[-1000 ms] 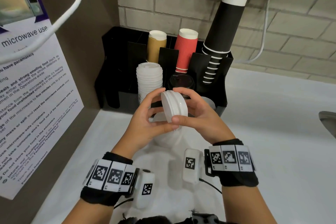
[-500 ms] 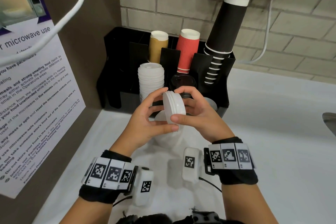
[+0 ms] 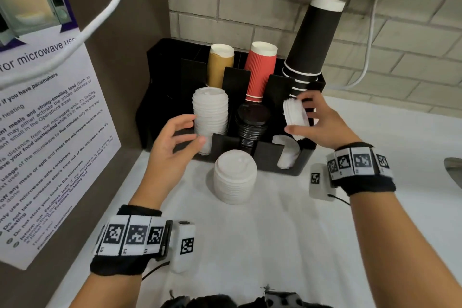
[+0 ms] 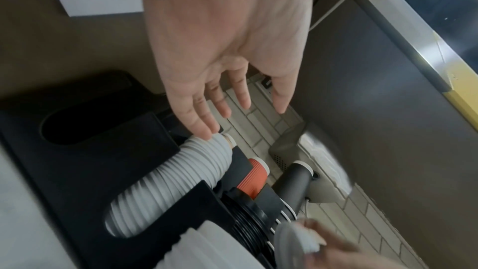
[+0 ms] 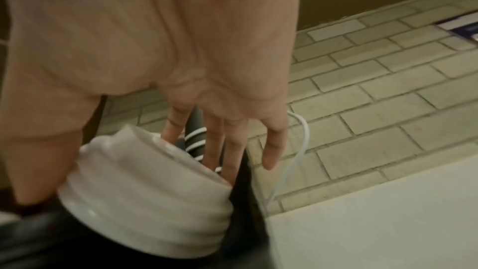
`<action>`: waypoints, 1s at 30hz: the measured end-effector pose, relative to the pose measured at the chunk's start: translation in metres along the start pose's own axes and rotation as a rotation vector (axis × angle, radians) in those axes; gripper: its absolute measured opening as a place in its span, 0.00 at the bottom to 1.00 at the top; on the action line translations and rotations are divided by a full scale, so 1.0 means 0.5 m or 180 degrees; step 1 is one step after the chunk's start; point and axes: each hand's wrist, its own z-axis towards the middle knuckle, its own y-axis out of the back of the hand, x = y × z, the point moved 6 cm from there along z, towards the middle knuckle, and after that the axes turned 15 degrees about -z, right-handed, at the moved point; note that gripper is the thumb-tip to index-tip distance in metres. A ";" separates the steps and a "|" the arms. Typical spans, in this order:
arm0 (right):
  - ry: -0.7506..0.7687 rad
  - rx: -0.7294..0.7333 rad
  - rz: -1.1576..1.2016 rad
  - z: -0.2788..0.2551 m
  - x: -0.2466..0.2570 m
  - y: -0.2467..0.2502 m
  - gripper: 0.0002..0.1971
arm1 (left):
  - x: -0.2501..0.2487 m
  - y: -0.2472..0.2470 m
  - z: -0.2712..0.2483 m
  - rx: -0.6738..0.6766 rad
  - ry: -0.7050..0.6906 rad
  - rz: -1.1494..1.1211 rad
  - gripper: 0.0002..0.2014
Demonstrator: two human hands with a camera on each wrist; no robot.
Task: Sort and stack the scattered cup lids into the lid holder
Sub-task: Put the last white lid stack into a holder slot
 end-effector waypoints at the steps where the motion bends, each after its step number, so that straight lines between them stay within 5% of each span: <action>1: -0.0030 0.0142 -0.0264 0.011 -0.014 -0.008 0.35 | 0.000 0.006 0.001 -0.0025 -0.0027 0.0042 0.19; 11: 0.0033 0.1131 -0.2470 0.040 -0.053 -0.112 0.41 | 0.016 0.001 0.000 -0.0016 0.0034 0.0170 0.16; 23: 0.0217 0.1076 -0.2893 0.044 -0.059 -0.126 0.45 | 0.017 -0.002 0.000 -0.0006 0.0051 0.0200 0.16; 30: 0.0289 0.0741 -0.2606 0.038 -0.048 -0.129 0.34 | 0.014 -0.007 -0.003 0.0035 0.0062 0.0198 0.16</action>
